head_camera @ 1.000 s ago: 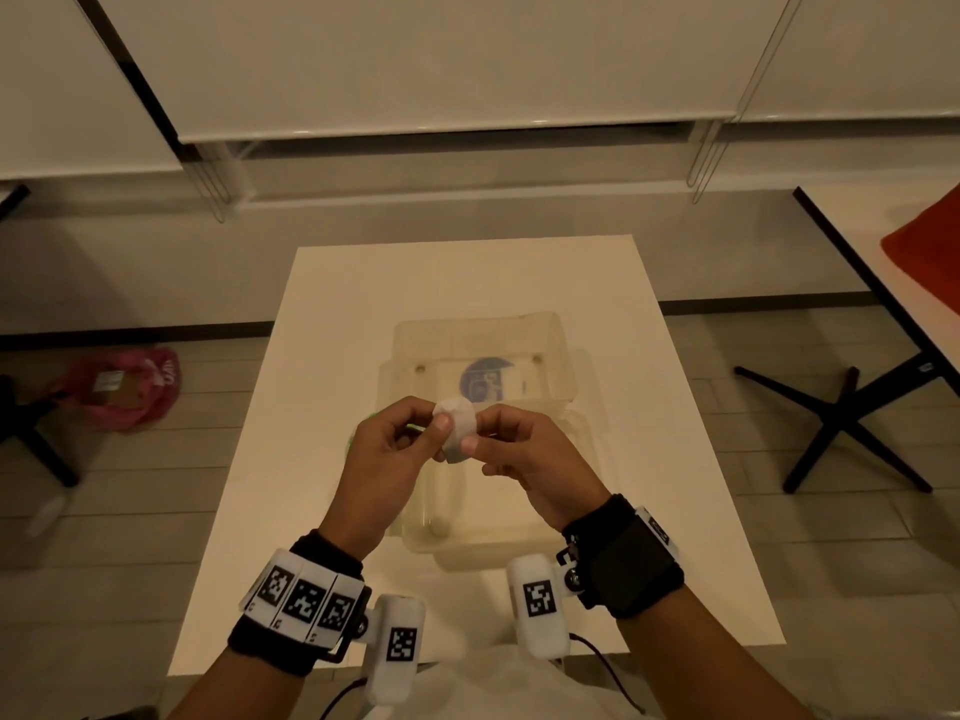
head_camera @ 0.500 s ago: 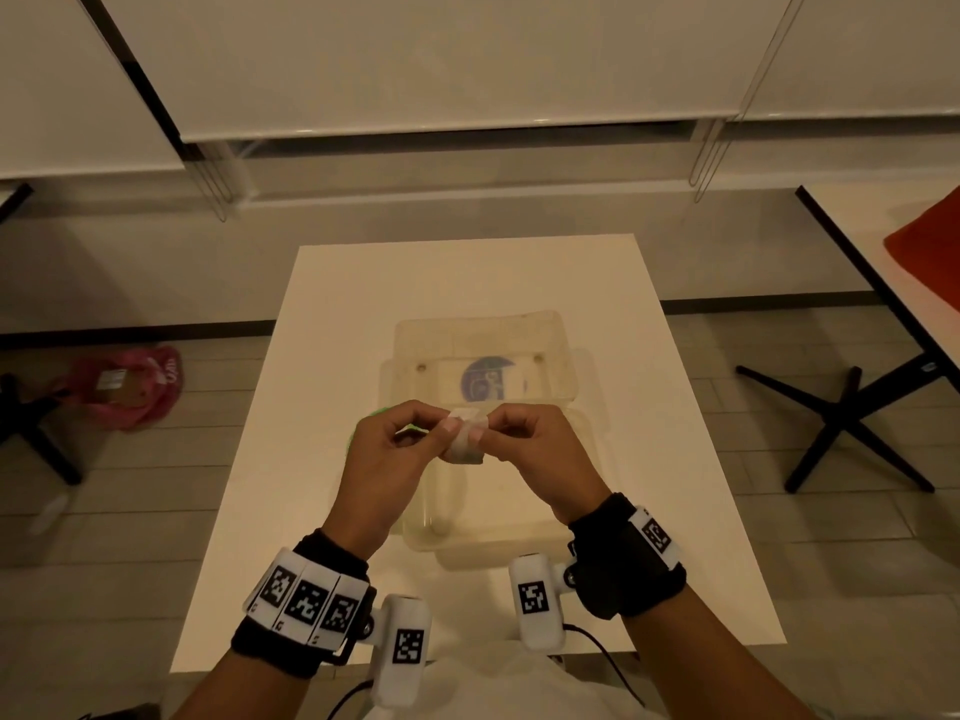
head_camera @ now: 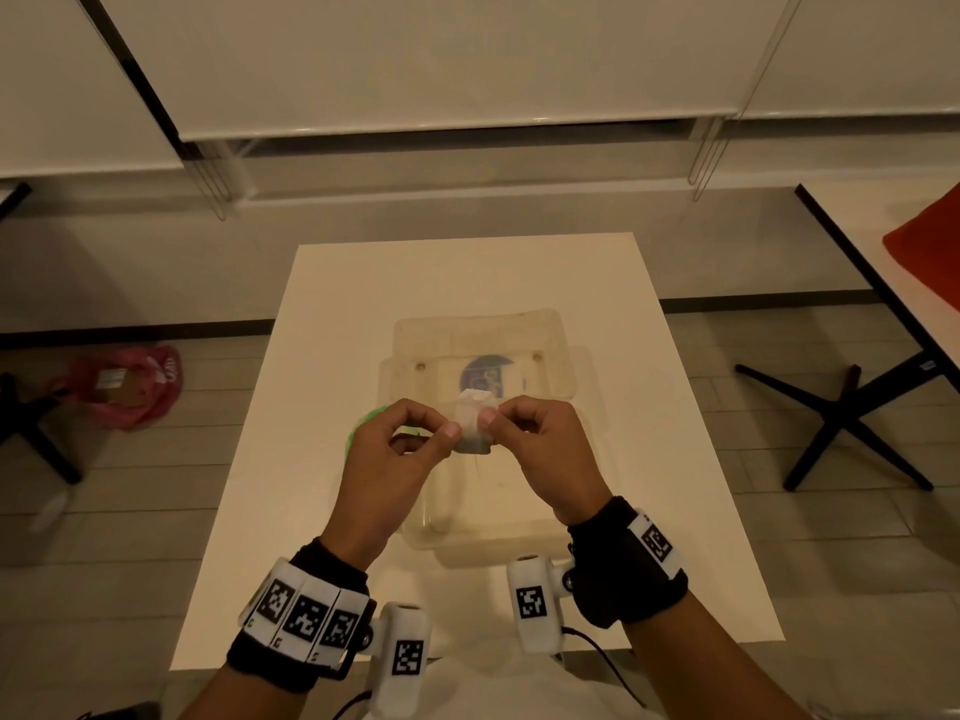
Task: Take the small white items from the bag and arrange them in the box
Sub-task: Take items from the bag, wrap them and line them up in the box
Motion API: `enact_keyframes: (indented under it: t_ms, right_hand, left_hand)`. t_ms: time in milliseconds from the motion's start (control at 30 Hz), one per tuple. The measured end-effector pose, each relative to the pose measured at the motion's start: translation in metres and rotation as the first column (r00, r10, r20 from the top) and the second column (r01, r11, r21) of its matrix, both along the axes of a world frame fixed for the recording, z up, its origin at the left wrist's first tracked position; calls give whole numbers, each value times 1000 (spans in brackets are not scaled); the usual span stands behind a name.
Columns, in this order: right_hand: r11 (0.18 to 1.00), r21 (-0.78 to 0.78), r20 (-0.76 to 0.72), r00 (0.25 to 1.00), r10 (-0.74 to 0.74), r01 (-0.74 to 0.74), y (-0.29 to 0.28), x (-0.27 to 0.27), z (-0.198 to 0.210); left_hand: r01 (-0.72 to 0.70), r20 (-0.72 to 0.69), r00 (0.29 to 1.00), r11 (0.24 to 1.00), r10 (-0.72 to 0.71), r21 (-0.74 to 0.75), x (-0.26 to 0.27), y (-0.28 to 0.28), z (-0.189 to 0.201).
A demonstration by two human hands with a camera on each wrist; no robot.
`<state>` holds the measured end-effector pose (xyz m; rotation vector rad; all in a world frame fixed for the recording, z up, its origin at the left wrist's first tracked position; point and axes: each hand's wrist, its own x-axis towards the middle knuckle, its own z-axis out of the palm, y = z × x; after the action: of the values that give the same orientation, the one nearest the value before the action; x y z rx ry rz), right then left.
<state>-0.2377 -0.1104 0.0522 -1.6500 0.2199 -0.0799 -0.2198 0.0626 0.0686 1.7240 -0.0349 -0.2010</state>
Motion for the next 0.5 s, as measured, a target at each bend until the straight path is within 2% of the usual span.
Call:
enact_keyframes:
  t_ms: [167, 267, 400, 500]
  right_hand:
    - [1000, -16, 15, 1000, 13, -13, 2, -1, 0]
    - [999, -24, 26, 999, 39, -38, 2, -1, 0]
    - [998, -49, 65, 997, -32, 36, -1, 2, -1]
    - [998, -66, 66, 998, -18, 22, -2, 2, 0]
  left_hand:
    - [35, -28, 999, 999, -35, 14, 0, -1, -2]
    - [1, -10, 1000, 1000, -1, -11, 0, -2, -3]
    - [-47, 11, 999, 999, 48, -12, 0, -3, -4]
    - [-30, 34, 999, 999, 30, -12, 2, -1, -2]
